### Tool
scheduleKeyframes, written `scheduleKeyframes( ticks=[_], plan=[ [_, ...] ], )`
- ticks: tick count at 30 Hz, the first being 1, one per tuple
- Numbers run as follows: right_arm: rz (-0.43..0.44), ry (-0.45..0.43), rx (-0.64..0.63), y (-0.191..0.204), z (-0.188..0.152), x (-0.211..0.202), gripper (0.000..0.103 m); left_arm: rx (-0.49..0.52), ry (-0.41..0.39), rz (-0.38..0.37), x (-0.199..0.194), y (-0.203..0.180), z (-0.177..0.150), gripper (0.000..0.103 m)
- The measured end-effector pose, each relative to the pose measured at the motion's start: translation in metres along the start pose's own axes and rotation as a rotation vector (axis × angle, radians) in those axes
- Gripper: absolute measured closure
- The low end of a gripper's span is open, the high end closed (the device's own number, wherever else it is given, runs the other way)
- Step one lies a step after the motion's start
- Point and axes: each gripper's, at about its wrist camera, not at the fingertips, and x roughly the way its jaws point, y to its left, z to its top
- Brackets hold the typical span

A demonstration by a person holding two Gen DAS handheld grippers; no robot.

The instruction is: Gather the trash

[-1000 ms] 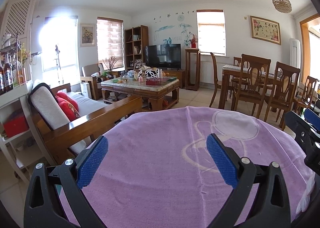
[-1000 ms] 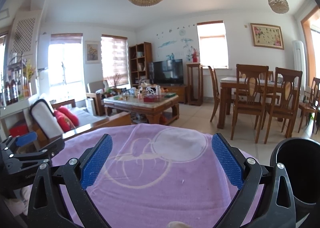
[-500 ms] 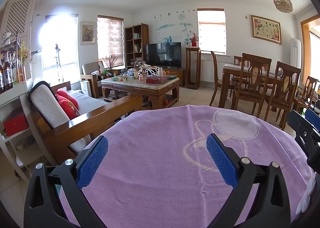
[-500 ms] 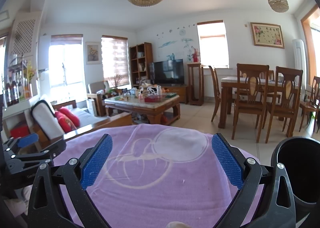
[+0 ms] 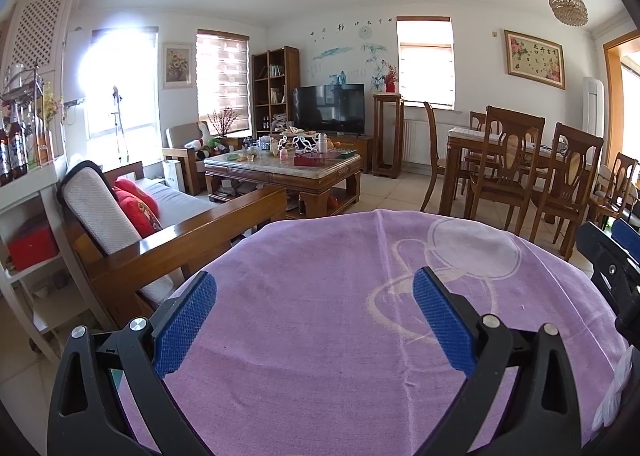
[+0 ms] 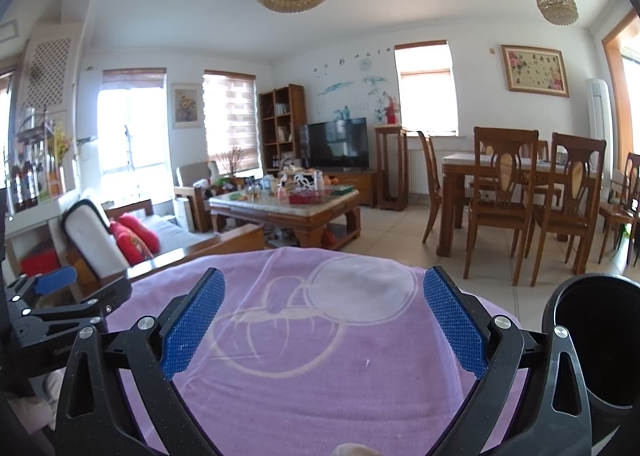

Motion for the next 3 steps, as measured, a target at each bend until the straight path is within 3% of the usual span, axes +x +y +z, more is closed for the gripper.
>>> scheduleKeyframes(
  ticks=[3],
  plan=[
    [0.000,0.000,0.000,0.0001,0.0003,0.0000,0.005,0.001,0.000,0.001,-0.0002,-0.0018,0.0013,0.005]
  ],
)
